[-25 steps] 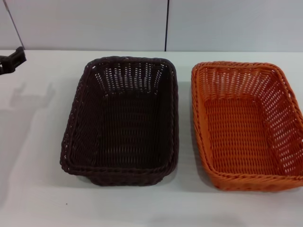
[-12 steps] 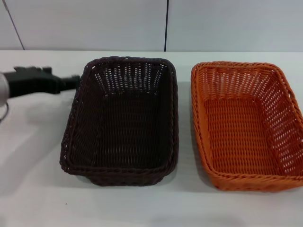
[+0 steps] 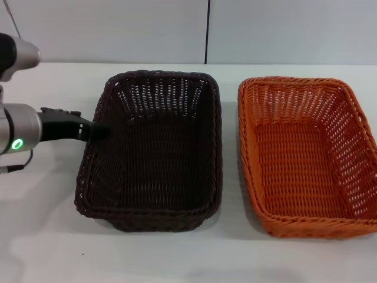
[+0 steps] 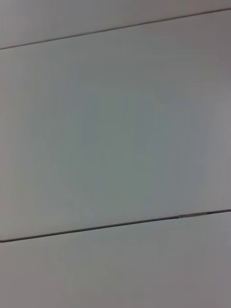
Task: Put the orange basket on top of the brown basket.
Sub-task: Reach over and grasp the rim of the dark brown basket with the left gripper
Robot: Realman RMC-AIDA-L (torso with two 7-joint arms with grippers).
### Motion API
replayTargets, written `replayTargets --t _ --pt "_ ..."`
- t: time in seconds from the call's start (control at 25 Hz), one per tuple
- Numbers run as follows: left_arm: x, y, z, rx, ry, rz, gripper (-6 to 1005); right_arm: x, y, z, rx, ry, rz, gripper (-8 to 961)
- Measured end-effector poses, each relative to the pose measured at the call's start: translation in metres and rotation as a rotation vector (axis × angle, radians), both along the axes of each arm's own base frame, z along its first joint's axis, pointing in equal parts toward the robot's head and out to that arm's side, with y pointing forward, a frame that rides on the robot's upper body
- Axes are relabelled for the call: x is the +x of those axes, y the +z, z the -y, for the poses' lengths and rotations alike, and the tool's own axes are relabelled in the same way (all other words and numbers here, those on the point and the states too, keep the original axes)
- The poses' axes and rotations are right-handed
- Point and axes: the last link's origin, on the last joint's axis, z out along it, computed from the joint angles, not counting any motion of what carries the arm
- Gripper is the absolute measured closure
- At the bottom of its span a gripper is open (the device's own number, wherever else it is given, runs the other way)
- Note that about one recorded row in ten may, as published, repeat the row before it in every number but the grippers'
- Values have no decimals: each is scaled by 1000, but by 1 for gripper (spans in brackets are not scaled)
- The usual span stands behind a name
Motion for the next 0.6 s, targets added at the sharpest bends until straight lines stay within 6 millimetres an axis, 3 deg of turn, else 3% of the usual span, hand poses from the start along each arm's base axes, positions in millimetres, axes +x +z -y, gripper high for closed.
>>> replayTargets --t 0.6 --pt "-6 -17 -4 -55 42 5 207 1 0 1 0 -3 0 237"
